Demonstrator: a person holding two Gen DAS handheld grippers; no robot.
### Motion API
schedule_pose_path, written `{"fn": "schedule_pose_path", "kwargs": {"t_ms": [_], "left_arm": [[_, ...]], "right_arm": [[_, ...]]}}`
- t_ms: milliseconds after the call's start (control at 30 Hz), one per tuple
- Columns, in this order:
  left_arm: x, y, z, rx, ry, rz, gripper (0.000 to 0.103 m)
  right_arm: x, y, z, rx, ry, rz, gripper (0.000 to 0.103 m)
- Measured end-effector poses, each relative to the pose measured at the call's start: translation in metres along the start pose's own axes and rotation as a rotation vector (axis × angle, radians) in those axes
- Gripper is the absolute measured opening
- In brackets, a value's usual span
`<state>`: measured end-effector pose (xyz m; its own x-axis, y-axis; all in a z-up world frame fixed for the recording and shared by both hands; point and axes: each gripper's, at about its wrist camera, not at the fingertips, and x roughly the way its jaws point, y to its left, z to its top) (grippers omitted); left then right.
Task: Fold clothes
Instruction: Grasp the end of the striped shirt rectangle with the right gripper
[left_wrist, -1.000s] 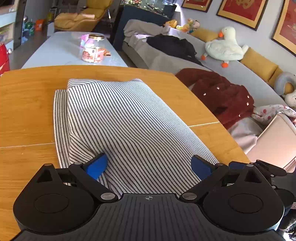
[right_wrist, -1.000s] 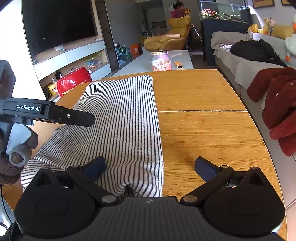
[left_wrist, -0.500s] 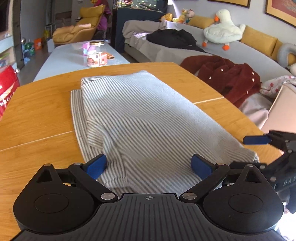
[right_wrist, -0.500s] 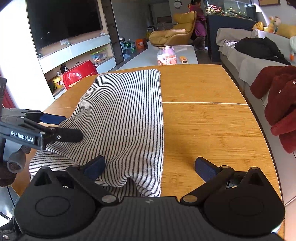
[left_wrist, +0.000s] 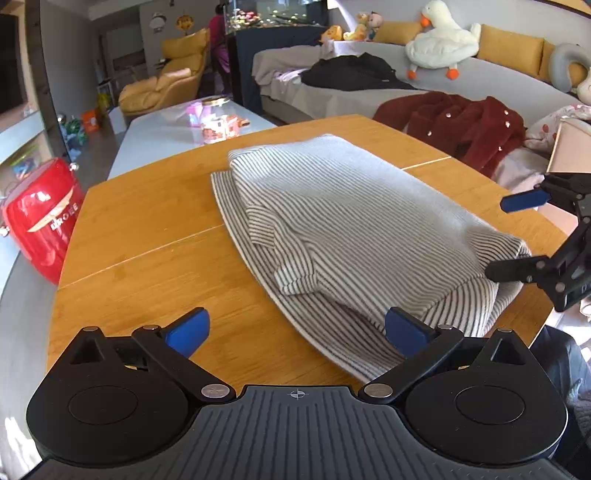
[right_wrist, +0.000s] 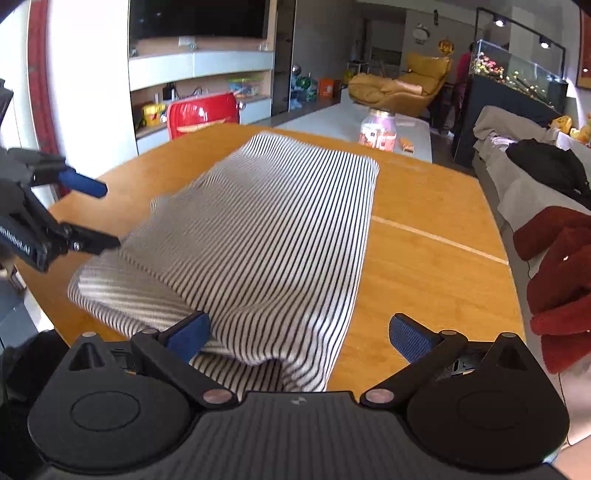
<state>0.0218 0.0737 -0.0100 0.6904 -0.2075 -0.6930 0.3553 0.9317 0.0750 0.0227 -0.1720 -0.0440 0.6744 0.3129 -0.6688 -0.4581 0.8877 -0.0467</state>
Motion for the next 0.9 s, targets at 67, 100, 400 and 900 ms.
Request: {"fn": "schedule_pose_path", "kwargs": {"t_ms": [67, 100, 400, 900], "left_arm": [[0.002, 0.001, -0.005, 0.005, 0.027, 0.021, 0.103], [0.002, 0.003, -0.007, 0.003, 0.031, 0.022, 0.103], [-0.019, 0.012, 0.001, -0.016, -0.021, 0.011, 0.103], [-0.032, -0.01, -0.009, 0.065, -0.008, -0.104, 0.103]], "right_arm": [[-0.001, -0.001, -0.002, -0.008, 0.011, -0.008, 0.103], [-0.005, 0.0, -0.001, -0.029, -0.005, -0.028, 0.103], [-0.035, 0.048, 0.012, -0.267, -0.144, 0.198, 0.087], [-0.007, 0.045, 0.008, -0.18, -0.094, 0.17, 0.087]]}}
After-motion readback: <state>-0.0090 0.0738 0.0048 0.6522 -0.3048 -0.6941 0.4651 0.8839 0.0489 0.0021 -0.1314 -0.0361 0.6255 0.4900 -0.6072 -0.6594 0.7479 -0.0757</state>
